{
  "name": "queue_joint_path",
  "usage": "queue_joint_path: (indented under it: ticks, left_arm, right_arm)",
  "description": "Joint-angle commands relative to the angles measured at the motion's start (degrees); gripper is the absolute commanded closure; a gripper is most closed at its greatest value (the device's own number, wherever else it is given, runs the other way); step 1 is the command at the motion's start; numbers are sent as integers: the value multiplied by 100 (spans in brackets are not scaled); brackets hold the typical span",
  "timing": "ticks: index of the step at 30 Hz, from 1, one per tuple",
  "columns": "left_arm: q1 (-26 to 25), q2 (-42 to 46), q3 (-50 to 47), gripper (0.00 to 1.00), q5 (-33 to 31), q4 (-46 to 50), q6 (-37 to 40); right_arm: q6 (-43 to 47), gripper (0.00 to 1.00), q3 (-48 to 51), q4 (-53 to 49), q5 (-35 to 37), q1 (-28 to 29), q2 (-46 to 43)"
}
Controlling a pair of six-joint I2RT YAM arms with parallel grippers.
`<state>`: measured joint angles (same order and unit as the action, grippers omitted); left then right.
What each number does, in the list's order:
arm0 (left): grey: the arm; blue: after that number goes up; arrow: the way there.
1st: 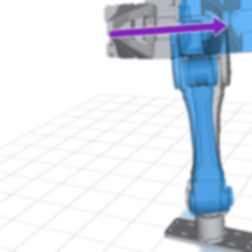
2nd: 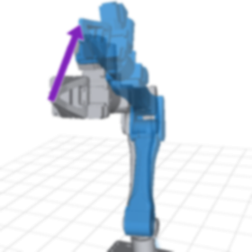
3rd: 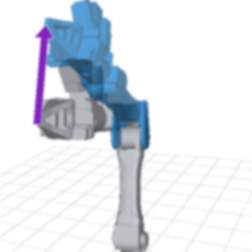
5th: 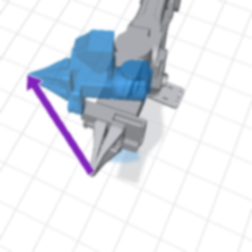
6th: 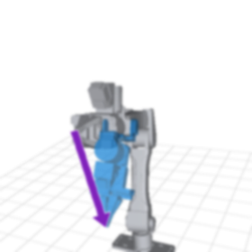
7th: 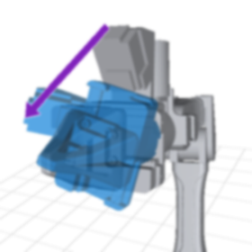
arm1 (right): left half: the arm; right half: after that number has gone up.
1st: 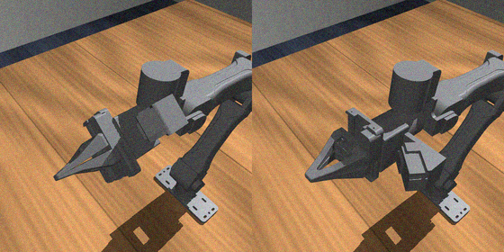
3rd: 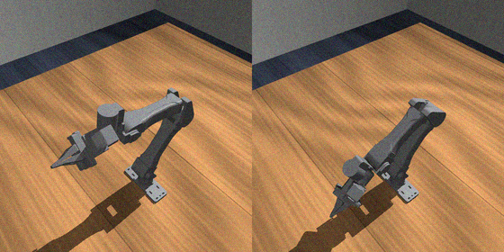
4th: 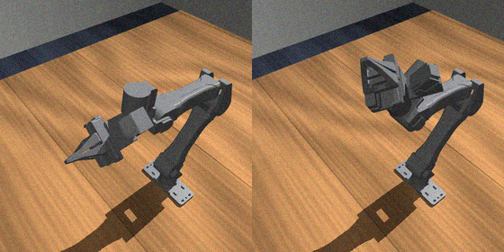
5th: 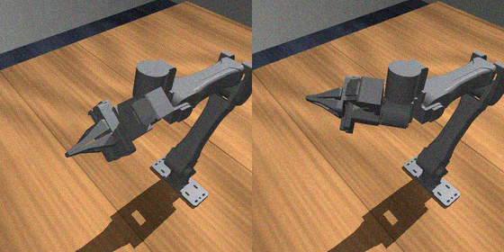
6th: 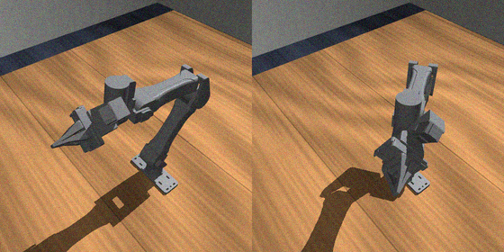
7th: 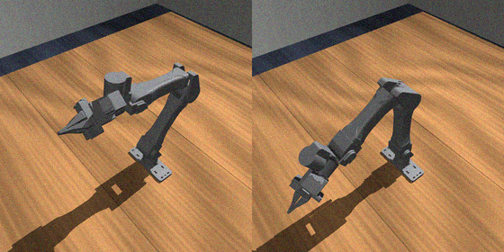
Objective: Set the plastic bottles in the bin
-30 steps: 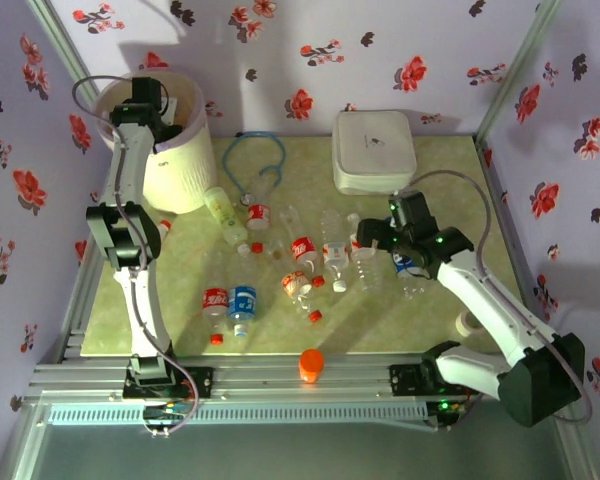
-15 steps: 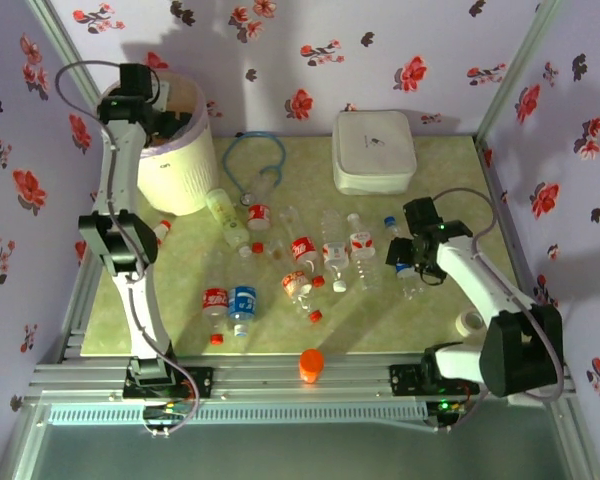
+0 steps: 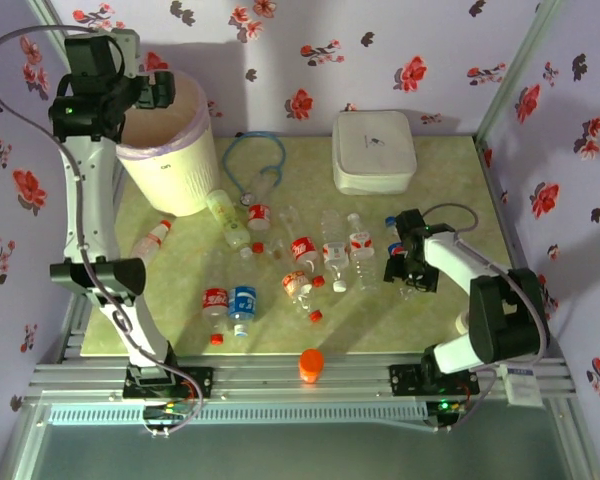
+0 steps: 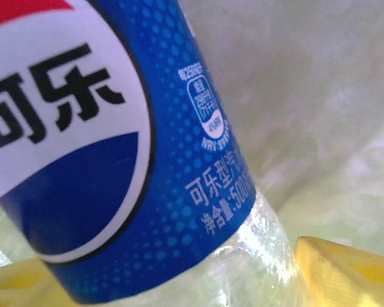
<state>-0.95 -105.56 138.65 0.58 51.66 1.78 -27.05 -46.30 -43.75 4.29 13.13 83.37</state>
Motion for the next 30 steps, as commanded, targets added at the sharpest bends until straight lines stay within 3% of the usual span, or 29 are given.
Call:
queue_joint_path:
  ticks: [1, 4, 9, 12, 14, 17, 19, 22, 26, 30]
  left_arm:
    - [-318, 753, -640, 0, -111, -187, -87]
    - [-977, 1848, -2234, 0, -557, -1003, 164]
    - [-1689, 3079, -4109, 0, -458, -1611, -514]
    - [-1968, 3742, -5240, 0, -458, -1902, -1055]
    - [-2183, 4085, -5975, 0, -227, -2207, -1428]
    - [-2464, 4320, -6846, 0, 463, -2826, -2094]
    - [-2619, 4391, -7288, 0, 555, -3206, -2405]
    - [-2744, 4497, -8003, 0, 581, -4025, -3024]
    - [-2990, 4280, -8856, 0, 1187, -6031, -3833]
    - [-3165, 3961, -8908, 0, 1242, -6632, -3997]
  right_arm:
    - [18, 29, 60, 81, 206, -28, -208]
    - [16, 42, 30, 104, 379, -35, -604]
    - [124, 47, -277, 46, 98, -31, -1149]
    - [261, 48, -485, 348, -787, -27, -1425]
    - [231, 51, -478, 1015, -1782, 3, -1587]
    - [-208, 54, -455, 2257, -2990, 249, -1531]
    - [-302, 54, -592, 2800, -3315, 590, -1332]
    - [-248, 55, -866, 3219, -3482, 1157, -936]
    - [-467, 56, -1082, 3869, -3797, 1671, -423]
    - [-573, 56, -1321, 4041, -3817, 2016, -40]
